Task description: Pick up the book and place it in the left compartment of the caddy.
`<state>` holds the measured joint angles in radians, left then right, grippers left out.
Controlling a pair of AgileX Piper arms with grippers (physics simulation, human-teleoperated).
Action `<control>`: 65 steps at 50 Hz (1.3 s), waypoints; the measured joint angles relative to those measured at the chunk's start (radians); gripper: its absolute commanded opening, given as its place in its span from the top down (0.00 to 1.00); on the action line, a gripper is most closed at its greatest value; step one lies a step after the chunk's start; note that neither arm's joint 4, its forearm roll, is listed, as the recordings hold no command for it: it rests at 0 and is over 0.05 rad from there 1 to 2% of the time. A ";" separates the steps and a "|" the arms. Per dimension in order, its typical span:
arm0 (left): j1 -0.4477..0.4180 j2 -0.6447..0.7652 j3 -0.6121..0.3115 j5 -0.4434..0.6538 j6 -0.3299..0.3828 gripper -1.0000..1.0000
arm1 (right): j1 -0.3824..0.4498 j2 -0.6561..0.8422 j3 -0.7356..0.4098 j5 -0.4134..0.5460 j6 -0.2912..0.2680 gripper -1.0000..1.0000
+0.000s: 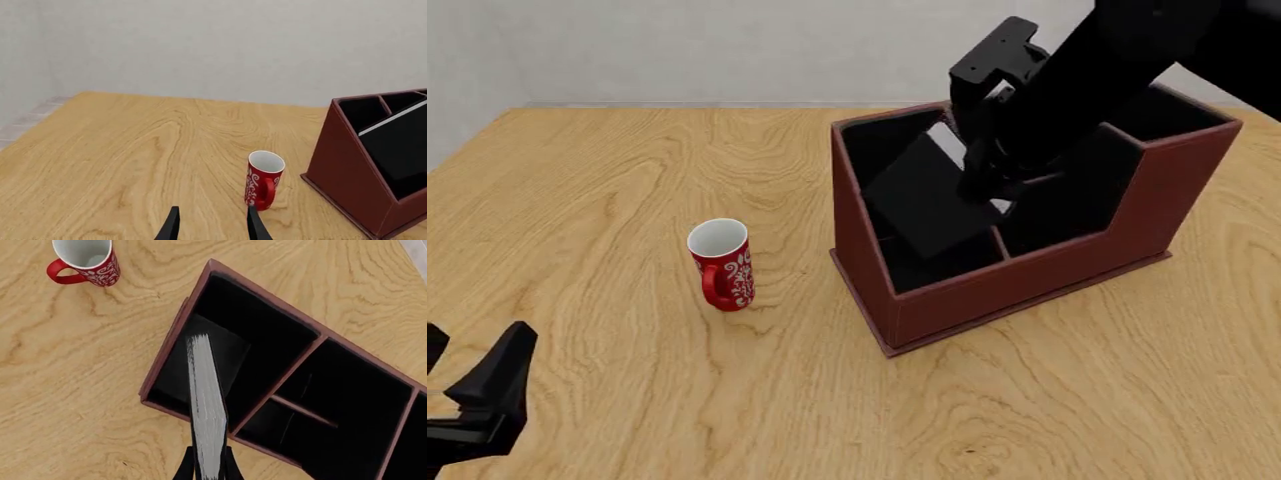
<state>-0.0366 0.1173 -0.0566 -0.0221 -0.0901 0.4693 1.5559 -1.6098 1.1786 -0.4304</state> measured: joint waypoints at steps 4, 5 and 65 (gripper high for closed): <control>0.000 0.008 0.004 -0.009 -0.001 0.00 | -0.001 0.008 0.002 -0.005 0.003 1.00; 0.000 0.010 0.004 -0.012 -0.001 0.00 | -0.001 0.010 0.003 -0.006 0.004 1.00; 0.006 0.208 0.035 -0.217 0.010 0.00 | 0.003 0.095 0.125 -0.167 0.060 1.00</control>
<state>-0.0302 0.3258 -0.0217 -0.2387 -0.0803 0.4722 1.6508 -1.4851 1.0119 -0.3700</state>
